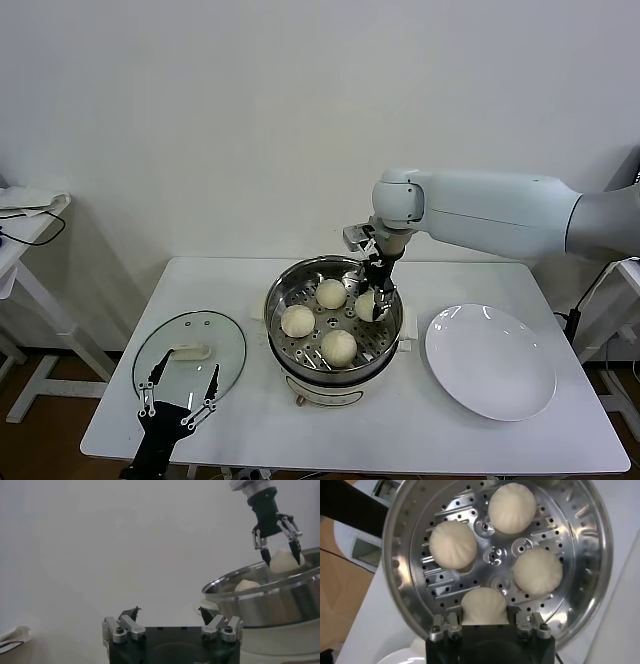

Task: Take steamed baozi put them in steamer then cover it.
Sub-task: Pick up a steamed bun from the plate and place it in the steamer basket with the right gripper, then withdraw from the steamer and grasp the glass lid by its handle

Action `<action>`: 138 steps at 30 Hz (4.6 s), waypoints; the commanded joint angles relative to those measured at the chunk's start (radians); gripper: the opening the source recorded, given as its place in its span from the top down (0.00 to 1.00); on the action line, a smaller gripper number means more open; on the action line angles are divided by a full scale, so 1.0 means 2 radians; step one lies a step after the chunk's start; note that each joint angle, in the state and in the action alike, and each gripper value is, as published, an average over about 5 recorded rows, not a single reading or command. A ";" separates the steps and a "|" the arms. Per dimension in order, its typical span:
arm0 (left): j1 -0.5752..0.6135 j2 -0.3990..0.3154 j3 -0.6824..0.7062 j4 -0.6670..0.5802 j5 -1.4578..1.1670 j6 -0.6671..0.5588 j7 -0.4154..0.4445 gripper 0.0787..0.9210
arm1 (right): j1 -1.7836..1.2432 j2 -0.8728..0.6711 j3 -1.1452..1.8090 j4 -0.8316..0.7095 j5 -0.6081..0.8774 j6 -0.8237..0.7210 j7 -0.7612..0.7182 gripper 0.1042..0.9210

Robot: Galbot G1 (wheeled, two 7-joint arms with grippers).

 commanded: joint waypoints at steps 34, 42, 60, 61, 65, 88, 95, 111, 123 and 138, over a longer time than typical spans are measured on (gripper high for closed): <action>-0.098 0.015 -0.022 0.058 0.229 0.054 -0.053 0.12 | -0.407 -0.348 0.471 0.154 0.046 0.266 0.691 0.12; -0.125 0.019 -0.026 0.112 0.368 0.079 -0.075 0.12 | -0.737 -0.288 0.796 0.139 0.058 0.291 0.754 0.12; -0.140 0.024 -0.024 0.193 0.599 0.104 -0.098 0.12 | -0.961 -0.105 1.000 0.132 0.010 0.303 0.681 0.12; -0.142 0.022 -0.024 0.196 0.606 0.104 -0.102 0.12 | -0.962 -0.102 1.000 0.132 0.009 0.303 0.681 0.12; -0.154 0.014 -0.023 0.205 0.631 0.105 -0.116 0.12 | -0.964 -0.092 0.998 0.130 0.004 0.303 0.678 0.12; -0.223 0.002 -0.010 0.284 0.640 0.114 -0.125 0.12 | -0.969 -0.071 0.992 0.121 -0.017 0.307 0.670 0.12; -0.229 0.003 -0.007 0.279 0.640 0.121 -0.125 0.12 | -0.973 -0.068 0.993 0.117 -0.022 0.310 0.666 0.12; -0.268 -0.009 0.010 0.310 0.647 0.139 -0.126 0.12 | -0.977 -0.063 0.995 0.115 -0.033 0.314 0.662 0.12; -0.290 -0.009 0.012 0.340 0.655 0.156 -0.120 0.12 | -0.980 -0.063 1.000 0.118 -0.033 0.316 0.661 0.12; -0.295 -0.009 0.014 0.353 0.651 0.160 -0.102 0.53 | -0.976 -0.062 0.998 0.124 -0.035 0.317 0.663 0.12</action>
